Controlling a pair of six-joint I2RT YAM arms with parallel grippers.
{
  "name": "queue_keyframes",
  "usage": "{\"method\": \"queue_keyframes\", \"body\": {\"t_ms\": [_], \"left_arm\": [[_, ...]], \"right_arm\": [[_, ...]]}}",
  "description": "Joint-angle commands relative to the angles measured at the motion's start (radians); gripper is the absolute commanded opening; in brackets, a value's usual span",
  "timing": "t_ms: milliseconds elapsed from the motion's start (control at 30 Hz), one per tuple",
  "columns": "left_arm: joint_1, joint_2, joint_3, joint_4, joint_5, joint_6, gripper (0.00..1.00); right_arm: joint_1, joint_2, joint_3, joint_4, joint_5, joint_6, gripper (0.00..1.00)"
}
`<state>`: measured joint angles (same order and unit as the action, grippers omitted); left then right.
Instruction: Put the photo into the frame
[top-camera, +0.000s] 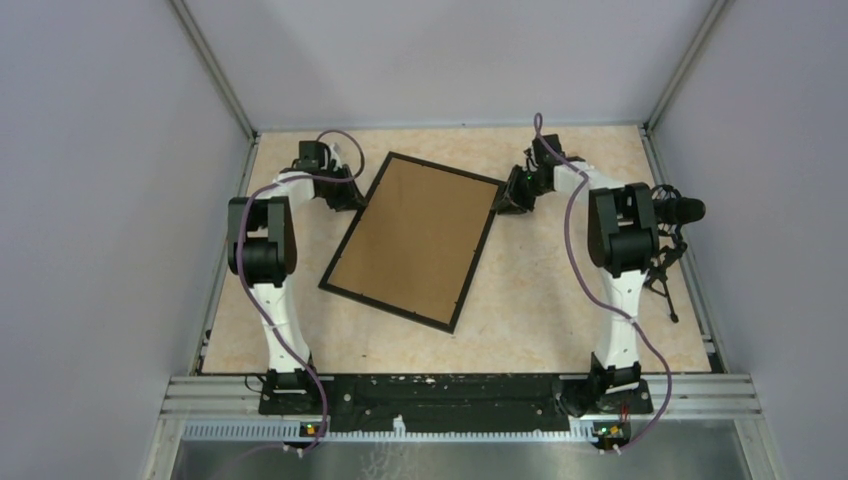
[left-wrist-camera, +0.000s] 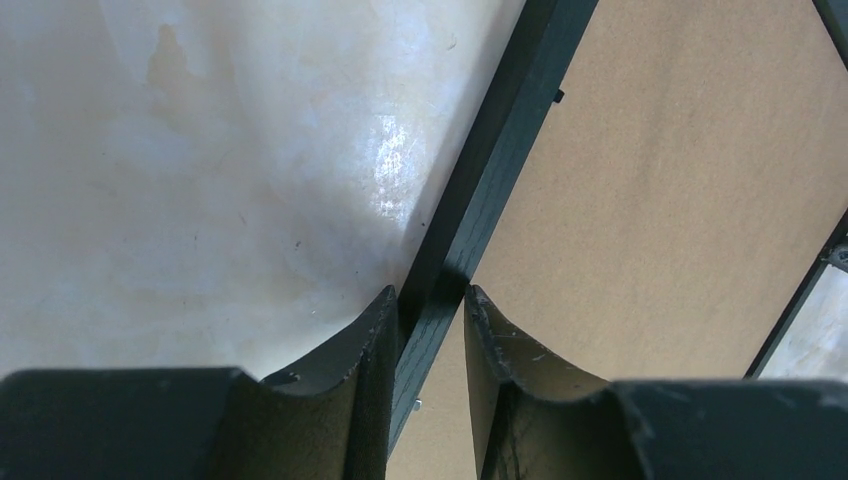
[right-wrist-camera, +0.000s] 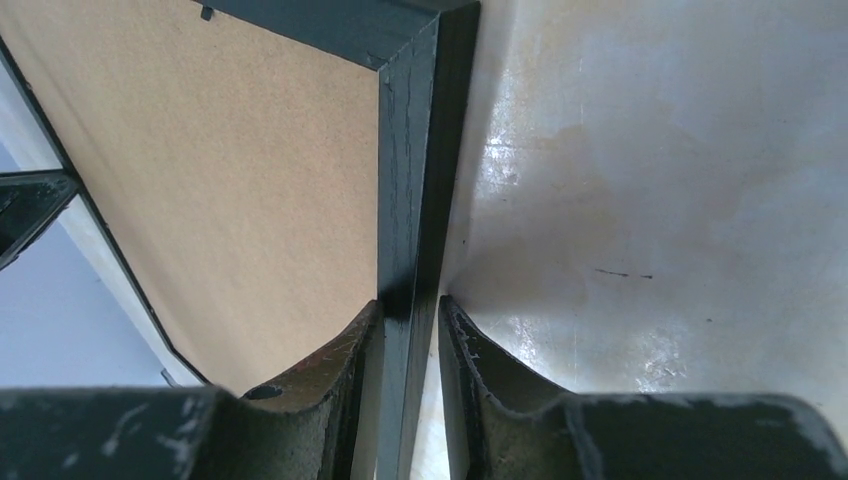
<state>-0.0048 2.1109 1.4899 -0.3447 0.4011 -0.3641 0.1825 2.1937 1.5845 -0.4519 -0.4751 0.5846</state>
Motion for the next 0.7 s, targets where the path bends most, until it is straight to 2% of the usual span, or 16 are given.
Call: {"method": "queue_keyframes", "body": {"t_ms": [0,400,533,667], "left_arm": [[-0.003,0.063,0.003,-0.036,0.026,0.003,0.36],[-0.002,0.112,-0.005,-0.034,0.081,-0.018,0.33],[-0.002,0.107,-0.003,-0.032,0.081,-0.018,0.32],[-0.011,0.097,-0.006,-0.031,0.073,-0.015,0.32]], "right_arm": [[0.03,0.086,0.064,-0.086,0.215,-0.052,0.26],[0.142,0.243,0.241,-0.3,0.453,-0.065,0.26],[0.188,0.36,0.377,-0.445,0.56,-0.086,0.27],[0.256,0.525,0.702,-0.637,0.663,-0.134,0.32]]}}
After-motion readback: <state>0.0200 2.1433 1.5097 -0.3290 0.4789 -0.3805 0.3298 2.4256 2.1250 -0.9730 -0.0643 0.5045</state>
